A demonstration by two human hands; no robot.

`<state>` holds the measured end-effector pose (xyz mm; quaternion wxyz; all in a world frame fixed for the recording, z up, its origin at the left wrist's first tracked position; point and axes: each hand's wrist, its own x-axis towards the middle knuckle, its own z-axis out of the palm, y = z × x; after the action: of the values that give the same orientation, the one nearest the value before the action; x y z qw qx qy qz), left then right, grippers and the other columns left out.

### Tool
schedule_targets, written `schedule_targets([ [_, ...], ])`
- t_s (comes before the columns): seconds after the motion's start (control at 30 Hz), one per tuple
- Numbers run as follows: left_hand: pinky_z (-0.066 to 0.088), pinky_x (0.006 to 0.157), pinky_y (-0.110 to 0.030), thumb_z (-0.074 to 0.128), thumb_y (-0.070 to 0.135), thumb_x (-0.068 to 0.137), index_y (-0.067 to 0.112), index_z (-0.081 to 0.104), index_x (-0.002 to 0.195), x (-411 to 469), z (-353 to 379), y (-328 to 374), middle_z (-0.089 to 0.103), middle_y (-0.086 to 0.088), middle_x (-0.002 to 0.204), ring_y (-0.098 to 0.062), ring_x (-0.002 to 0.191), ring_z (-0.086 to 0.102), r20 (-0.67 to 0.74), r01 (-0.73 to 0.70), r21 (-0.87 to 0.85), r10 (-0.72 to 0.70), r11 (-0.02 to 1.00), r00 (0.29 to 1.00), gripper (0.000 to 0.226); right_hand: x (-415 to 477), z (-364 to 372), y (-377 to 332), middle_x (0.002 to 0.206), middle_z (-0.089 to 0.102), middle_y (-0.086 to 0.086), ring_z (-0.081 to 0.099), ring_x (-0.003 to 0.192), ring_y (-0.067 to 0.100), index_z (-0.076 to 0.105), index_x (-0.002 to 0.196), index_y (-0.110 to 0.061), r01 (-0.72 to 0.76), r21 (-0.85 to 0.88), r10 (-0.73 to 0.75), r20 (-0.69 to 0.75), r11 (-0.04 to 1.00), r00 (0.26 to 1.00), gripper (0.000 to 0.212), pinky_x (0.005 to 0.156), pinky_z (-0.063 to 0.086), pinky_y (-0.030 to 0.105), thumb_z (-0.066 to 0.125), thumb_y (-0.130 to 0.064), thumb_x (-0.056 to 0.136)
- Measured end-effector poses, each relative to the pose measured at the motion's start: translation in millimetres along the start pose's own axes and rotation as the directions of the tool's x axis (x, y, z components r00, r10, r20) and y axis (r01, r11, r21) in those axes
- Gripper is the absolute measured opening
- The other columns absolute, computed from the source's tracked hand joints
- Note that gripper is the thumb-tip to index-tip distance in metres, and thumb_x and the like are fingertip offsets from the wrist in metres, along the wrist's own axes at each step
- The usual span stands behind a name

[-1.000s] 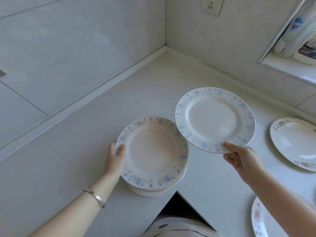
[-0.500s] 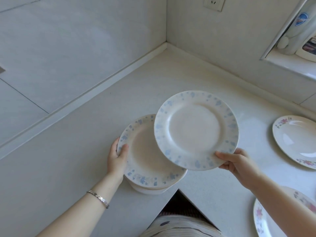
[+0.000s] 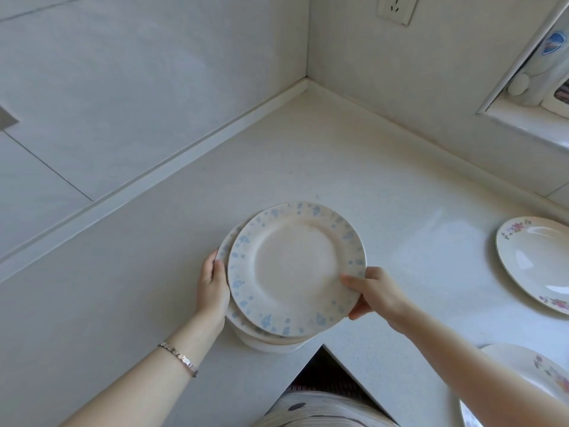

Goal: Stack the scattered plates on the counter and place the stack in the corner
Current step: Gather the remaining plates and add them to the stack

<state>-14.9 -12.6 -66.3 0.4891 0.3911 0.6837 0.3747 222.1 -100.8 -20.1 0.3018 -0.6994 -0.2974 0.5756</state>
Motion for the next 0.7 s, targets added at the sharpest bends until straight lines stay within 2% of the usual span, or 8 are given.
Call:
schedule_targets([
  [0.13, 0.041, 0.085, -0.028, 0.031, 0.024, 0.1, 0.019, 0.052, 0.129, -2, 1, 8, 0.057, 0.001, 0.119, -0.014, 0.104, 0.053, -0.012, 0.062, -0.106, -0.063, 0.992, 0.998, 0.036, 2, 8, -4, 0.054, 0.053, 0.002, 0.054, 0.041, 0.013, 0.056, 0.069, -0.006, -0.017, -0.335, -0.013, -0.086, 0.942, 0.996, 0.034, 0.043, 0.043, 0.02, 0.052, -0.032, 0.09],
  [0.27, 0.045, 0.065, -0.025, 0.028, 0.022, 0.101, 0.014, 0.058, 0.112, -5, 1, 12, 0.061, -0.004, 0.105, -0.015, 0.085, 0.056, 0.022, 0.12, -0.176, -0.118, 0.977, 0.993, 0.033, 6, 5, -7, 0.066, 0.056, 0.0, 0.054, 0.058, 0.016, 0.053, 0.071, -0.012, -0.025, -0.555, -0.063, -0.138, 0.831, 0.988, 0.037, 0.05, 0.04, 0.023, 0.056, -0.046, 0.084],
  [0.3, 0.044, 0.062, -0.025, 0.026, 0.024, 0.1, 0.015, 0.06, 0.1, -5, 0, 12, 0.063, -0.004, 0.098, -0.014, 0.079, 0.057, 0.046, 0.134, -0.174, -0.128, 0.976, 0.991, 0.035, 9, 4, -10, 0.08, 0.06, 0.001, 0.056, 0.067, 0.015, 0.056, 0.084, -0.013, -0.008, -0.497, -0.092, -0.178, 0.868, 0.98, 0.032, 0.053, 0.04, 0.022, 0.058, -0.045, 0.084],
  [0.37, 0.045, 0.063, -0.027, 0.024, 0.028, 0.099, 0.023, 0.06, 0.081, -5, 0, 15, 0.064, 0.002, 0.084, -0.013, 0.074, 0.057, 0.092, 0.141, -0.171, -0.127, 0.975, 0.988, 0.041, 19, 7, -18, 0.118, 0.058, 0.005, 0.057, 0.096, 0.018, 0.047, 0.125, -0.014, 0.06, -0.152, -0.095, -0.241, 0.987, 0.966, 0.045, 0.072, 0.046, 0.024, 0.058, -0.036, 0.087],
  [0.43, 0.045, 0.064, -0.028, 0.029, 0.031, 0.095, 0.023, 0.059, 0.077, -1, -1, 18, 0.063, 0.003, 0.079, -0.018, 0.077, 0.058, 0.13, 0.127, -0.146, -0.109, 0.981, 0.986, 0.035, 31, 15, -25, 0.138, 0.047, 0.003, 0.051, 0.119, 0.021, 0.034, 0.142, -0.02, 0.12, 0.136, -0.085, -0.241, 0.983, 0.967, 0.054, 0.095, 0.046, 0.035, 0.053, -0.029, 0.092],
  [0.53, 0.048, 0.068, -0.029, 0.035, 0.033, 0.092, 0.022, 0.063, 0.092, 4, -1, 17, 0.067, 0.002, 0.088, -0.021, 0.086, 0.06, 0.157, 0.109, -0.139, -0.087, 0.984, 0.984, 0.029, 42, 29, -23, 0.128, 0.059, 0.002, 0.058, 0.111, 0.021, 0.046, 0.133, -0.029, 0.129, 0.169, -0.086, -0.241, 0.977, 0.967, 0.042, 0.096, 0.048, 0.039, 0.05, -0.021, 0.093],
  [0.63, 0.051, 0.082, -0.036, 0.033, 0.032, 0.096, 0.024, 0.059, 0.119, 3, -4, 12, 0.066, -0.006, 0.117, -0.025, 0.105, 0.062, 0.165, 0.123, -0.161, -0.096, 0.979, 0.982, 0.036, 45, 31, -17, 0.12, 0.062, 0.002, 0.06, 0.103, 0.021, 0.051, 0.129, -0.03, 0.131, 0.235, -0.077, -0.225, 0.963, 0.971, 0.041, 0.084, 0.051, 0.034, 0.05, -0.014, 0.091],
  [0.7, 0.048, 0.093, -0.041, 0.03, 0.032, 0.099, 0.024, 0.054, 0.127, 1, -6, 12, 0.062, -0.007, 0.126, -0.025, 0.114, 0.059, 0.17, 0.117, -0.166, -0.089, 0.979, 0.981, 0.038, 45, 28, -12, 0.121, 0.062, 0.001, 0.059, 0.105, 0.022, 0.049, 0.133, -0.028, 0.137, 0.278, -0.088, -0.182, 0.951, 0.979, 0.045, 0.086, 0.05, 0.033, 0.05, -0.011, 0.091],
])
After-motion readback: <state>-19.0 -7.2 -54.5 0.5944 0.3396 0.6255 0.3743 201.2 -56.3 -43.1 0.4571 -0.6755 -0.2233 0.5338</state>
